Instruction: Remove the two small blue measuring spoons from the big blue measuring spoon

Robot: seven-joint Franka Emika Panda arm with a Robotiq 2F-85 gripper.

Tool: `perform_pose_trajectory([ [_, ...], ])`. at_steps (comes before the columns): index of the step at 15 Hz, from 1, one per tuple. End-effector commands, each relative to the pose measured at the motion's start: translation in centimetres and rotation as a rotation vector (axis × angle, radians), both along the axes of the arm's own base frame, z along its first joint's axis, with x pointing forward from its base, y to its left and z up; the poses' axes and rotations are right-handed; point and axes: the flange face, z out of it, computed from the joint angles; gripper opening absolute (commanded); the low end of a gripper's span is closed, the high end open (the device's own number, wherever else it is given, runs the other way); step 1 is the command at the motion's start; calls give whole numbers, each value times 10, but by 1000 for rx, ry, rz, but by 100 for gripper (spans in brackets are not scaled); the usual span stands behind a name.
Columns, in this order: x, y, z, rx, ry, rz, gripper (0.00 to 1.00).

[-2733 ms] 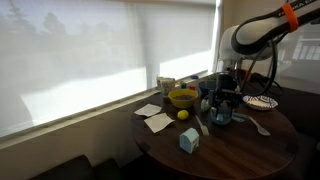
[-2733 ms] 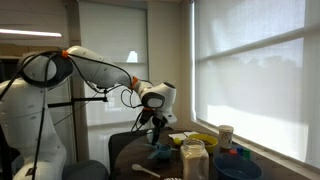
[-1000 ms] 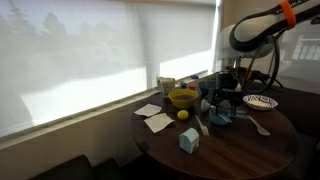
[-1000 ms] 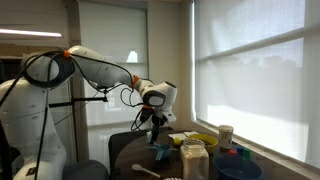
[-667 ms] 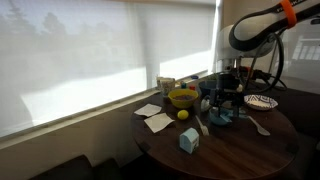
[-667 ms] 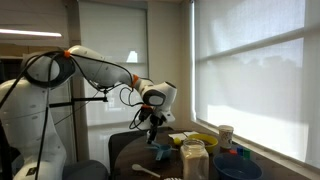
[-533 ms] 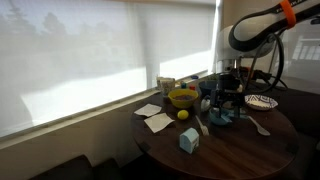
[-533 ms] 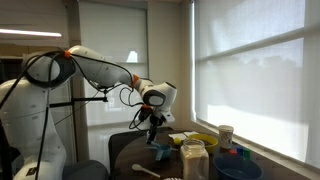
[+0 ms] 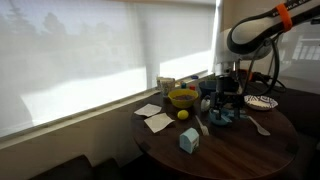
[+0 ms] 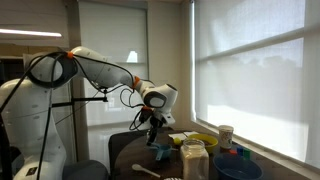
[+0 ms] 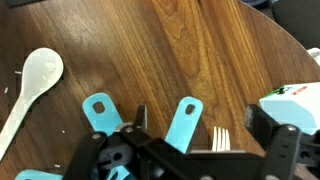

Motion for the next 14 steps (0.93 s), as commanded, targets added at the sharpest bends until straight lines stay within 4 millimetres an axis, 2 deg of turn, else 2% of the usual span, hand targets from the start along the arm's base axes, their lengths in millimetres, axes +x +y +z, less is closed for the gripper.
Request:
perform_pose_trajectory([
  [1,6,1,-5,-13,0,-4,99],
  [6,9,-4,-10,-34,-12,-14,94],
  [14,13,-7,-13,-33,-33,-26,81],
])
